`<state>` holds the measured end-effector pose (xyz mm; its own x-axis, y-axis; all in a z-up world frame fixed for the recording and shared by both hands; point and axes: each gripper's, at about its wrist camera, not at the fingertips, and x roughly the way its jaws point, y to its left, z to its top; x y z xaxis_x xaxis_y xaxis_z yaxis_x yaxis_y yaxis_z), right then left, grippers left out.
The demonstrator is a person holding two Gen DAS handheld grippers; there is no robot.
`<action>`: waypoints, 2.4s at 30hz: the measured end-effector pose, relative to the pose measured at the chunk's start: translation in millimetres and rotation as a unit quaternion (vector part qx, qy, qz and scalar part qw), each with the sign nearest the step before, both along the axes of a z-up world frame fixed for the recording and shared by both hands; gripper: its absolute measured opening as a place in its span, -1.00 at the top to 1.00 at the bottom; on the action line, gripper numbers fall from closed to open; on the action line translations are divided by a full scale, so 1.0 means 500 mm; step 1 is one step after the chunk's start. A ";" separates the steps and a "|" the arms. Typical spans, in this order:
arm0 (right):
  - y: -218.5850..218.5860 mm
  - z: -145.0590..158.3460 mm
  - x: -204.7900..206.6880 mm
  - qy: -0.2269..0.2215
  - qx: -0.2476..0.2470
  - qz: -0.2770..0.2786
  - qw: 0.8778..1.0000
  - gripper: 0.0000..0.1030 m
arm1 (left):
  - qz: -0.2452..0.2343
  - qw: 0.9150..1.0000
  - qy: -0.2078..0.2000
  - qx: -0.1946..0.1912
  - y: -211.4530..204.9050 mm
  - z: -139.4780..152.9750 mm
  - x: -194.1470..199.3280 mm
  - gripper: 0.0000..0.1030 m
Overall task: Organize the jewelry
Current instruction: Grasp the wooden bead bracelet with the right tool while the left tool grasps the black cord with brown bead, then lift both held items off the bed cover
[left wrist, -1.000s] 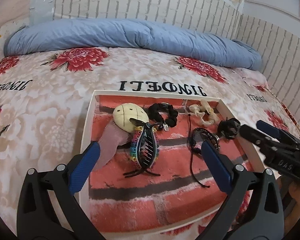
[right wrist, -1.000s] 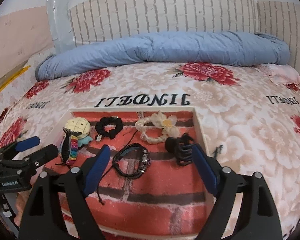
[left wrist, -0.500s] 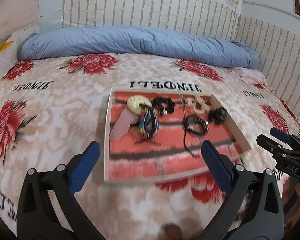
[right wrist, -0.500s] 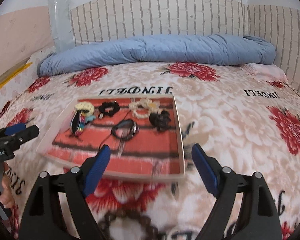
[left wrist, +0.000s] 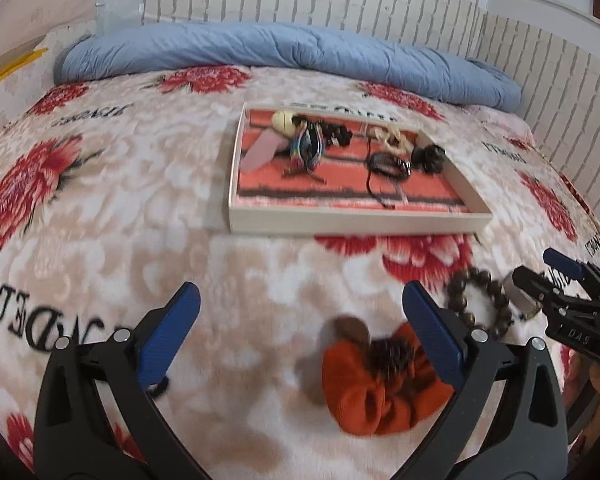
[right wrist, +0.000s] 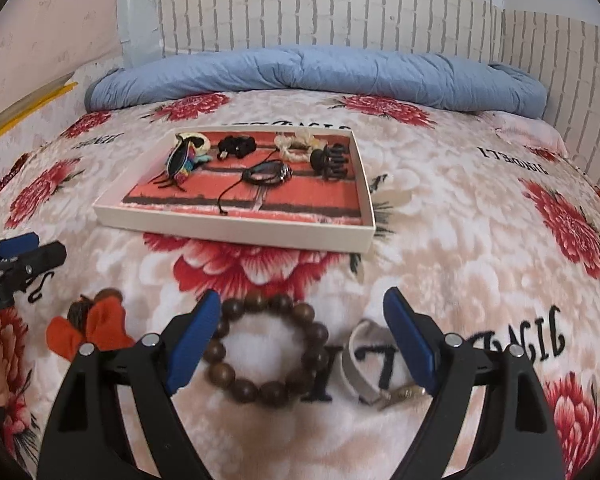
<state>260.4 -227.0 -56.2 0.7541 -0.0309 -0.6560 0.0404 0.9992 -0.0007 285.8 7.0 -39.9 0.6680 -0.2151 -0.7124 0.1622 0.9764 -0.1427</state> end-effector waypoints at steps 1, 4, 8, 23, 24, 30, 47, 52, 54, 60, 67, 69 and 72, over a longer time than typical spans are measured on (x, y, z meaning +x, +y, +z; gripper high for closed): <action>0.001 -0.002 -0.003 0.000 -0.003 0.000 1.000 -0.59 | 0.001 1.000 0.002 0.000 -0.003 -0.005 -0.004 -0.90; 0.002 -0.007 -0.003 0.002 -0.011 -0.004 1.000 -0.58 | 0.002 1.000 0.009 -0.002 -0.017 -0.014 -0.015 -0.90; 0.003 -0.020 -0.003 0.010 -0.019 -0.002 1.000 -0.47 | 0.001 1.000 -0.002 0.007 -0.040 -0.017 -0.030 -0.89; -0.012 -0.075 0.011 0.046 -0.012 -0.004 0.999 0.04 | -0.035 0.999 -0.001 0.015 -0.100 -0.041 -0.044 -0.40; -0.014 -0.076 0.013 0.048 -0.011 -0.004 0.999 0.06 | -0.035 0.999 0.000 0.013 -0.100 -0.042 -0.044 -0.37; -0.016 -0.088 0.021 0.055 -0.005 -0.002 0.998 0.17 | -0.041 0.999 0.011 0.004 -0.096 -0.057 -0.039 -0.13; -0.027 -0.098 0.033 0.060 0.000 -0.010 0.998 0.36 | -0.051 0.998 0.014 -0.016 -0.089 -0.066 -0.038 0.38; -0.023 -0.101 0.038 0.063 -0.009 -0.008 0.998 0.35 | -0.051 0.998 0.021 -0.016 -0.089 -0.073 -0.032 0.51; -0.029 -0.097 0.032 0.056 0.003 -0.009 0.998 0.36 | -0.051 0.998 0.021 -0.019 -0.087 -0.072 -0.032 0.56; -0.040 -0.094 0.018 0.049 0.029 -0.005 0.998 0.55 | -0.051 0.998 0.019 -0.018 -0.085 -0.072 -0.033 0.59; -0.030 -0.091 0.011 0.051 0.020 0.001 0.998 0.58 | -0.049 0.998 0.016 -0.023 -0.077 -0.071 -0.033 0.60; -0.027 -0.095 0.014 0.058 0.017 0.003 0.998 0.58 | -0.050 0.998 0.017 -0.025 -0.076 -0.071 -0.034 0.60; -0.025 -0.098 0.020 0.064 0.014 0.003 0.998 0.57 | -0.051 0.998 0.018 -0.025 -0.076 -0.073 -0.034 0.60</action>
